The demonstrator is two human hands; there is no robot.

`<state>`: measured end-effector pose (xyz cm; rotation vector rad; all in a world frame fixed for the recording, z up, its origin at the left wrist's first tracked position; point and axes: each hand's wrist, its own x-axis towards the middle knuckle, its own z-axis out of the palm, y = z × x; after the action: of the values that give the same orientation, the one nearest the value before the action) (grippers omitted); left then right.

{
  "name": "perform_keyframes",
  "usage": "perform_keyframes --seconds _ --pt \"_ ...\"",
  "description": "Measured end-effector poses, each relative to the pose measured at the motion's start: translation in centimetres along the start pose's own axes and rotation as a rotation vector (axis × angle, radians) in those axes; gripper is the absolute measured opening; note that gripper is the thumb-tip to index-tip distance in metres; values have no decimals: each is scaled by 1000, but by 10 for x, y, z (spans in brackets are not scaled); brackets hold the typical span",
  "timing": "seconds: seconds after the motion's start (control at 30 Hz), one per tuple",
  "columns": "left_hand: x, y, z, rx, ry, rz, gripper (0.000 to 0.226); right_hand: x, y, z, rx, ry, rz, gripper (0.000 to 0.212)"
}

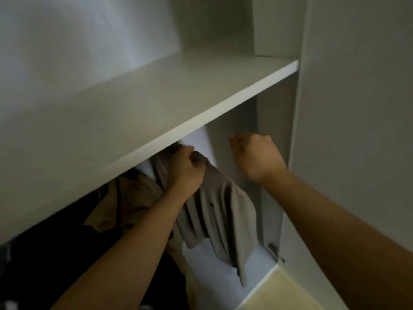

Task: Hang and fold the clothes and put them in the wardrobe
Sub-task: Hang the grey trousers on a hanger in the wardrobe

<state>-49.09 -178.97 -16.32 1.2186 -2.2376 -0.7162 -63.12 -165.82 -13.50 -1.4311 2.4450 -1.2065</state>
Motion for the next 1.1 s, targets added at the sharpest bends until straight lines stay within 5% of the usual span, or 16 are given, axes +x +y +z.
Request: perform_keyframes --seconds 0.17,0.4,0.67,1.1 --pt "-91 53 21 -154 -388 74 14 -75 -6 -63 -32 30 114 39" --pt "-182 125 85 -211 -608 297 12 -216 40 -116 -148 210 521 42" --pt "-323 257 146 -335 -808 761 10 -399 105 -232 -184 561 922 44" --pt "-685 467 269 -419 -1343 1001 10 -738 181 -435 -224 970 1383 44"
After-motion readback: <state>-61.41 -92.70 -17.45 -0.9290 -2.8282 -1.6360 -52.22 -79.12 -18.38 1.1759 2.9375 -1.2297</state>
